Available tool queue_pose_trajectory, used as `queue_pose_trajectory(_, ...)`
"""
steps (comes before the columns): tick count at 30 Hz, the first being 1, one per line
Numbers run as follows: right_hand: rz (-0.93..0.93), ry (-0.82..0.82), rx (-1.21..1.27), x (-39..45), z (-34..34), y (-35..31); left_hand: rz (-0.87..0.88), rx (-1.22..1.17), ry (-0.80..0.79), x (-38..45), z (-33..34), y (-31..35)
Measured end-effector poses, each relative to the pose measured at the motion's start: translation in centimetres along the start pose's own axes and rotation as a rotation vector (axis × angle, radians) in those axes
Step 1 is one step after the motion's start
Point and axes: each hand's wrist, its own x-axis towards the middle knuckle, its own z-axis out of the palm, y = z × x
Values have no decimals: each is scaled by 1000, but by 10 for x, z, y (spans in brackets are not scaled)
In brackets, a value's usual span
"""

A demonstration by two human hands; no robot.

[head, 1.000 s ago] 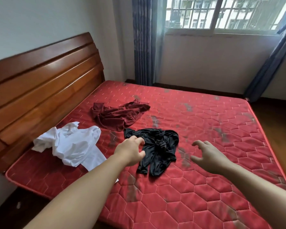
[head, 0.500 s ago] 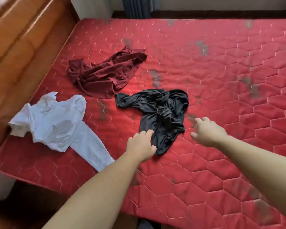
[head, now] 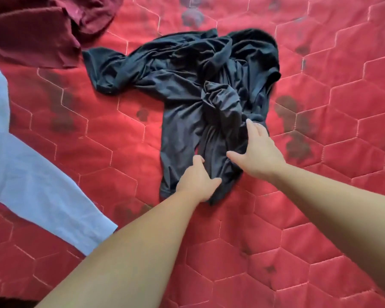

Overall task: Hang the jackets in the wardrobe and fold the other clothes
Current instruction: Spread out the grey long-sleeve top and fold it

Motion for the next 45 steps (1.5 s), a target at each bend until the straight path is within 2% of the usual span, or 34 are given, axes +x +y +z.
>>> queue_pose_trajectory(3, 20, 56, 131, 20, 21, -8, 61, -89, 66, 6, 16, -17)
queue_pose_trajectory(5, 4, 79, 218, 23, 24, -11, 60, -295, 90, 8, 14, -18)
queue_pose_trajectory(8, -91, 96, 284, 10, 22, -16, -5, -688, 212, 19, -12, -4)
queue_pose_trajectory(10, -219, 44, 328, -13, 24, -21, -43, -830, 164, 30, -33, 14)
queue_pose_trajectory(12, -342, -77, 336, -41, 30, -26, -47, -849, 124, 37, -48, 29)
queue_pose_trajectory(14, -411, -222, 317, -66, 37, -26, -43, -768, 143, 37, -51, 36)
queue_pose_trajectory(17, -331, -426, 354, -81, 42, -13, 3, -617, 116, 22, -44, 33)
queue_pose_trajectory(18, -275, -437, 387, -82, 43, -6, -12, -620, 115, 15, -41, 31)
queue_pose_trajectory(20, -129, -299, 492, -80, 42, 6, -73, -753, 98, 3, -40, 29)
queue_pose_trajectory(23, 218, -32, 906, -67, 27, 16, -131, -1030, -124, -20, -44, 32)
queue_pose_trajectory(25, 394, -32, 1117, -58, 12, 17, -96, -1069, -378, -34, -48, 38)
queue_pose_trajectory(27, 409, -122, 1233, -53, 0, 15, -3, -1076, -631, -49, -50, 45)
queue_pose_trajectory(28, 397, -174, 1313, -52, -6, 12, 44, -1056, -698, -54, -50, 48)
queue_pose_trajectory(30, 380, -270, 1501, -52, -16, 8, 123, -971, -715, -62, -48, 50)
queue_pose_trajectory(34, 254, -393, 1881, -61, -34, 8, 171, -815, -741, -73, -45, 49)
queue_pose_trajectory(36, 262, -355, 1808, -68, -36, 10, 214, -703, -623, -73, -40, 47)
queue_pose_trajectory(40, 327, -129, 1607, -75, -39, 32, 147, -615, -66, -69, -25, 40)
queue_pose_trajectory(43, 308, -134, 1589, -85, -48, 54, 134, -665, 160, -67, -17, 33)
queue_pose_trajectory(45, 292, -44, 1573, -90, -53, 67, 185, -465, 318, -66, -15, 30)
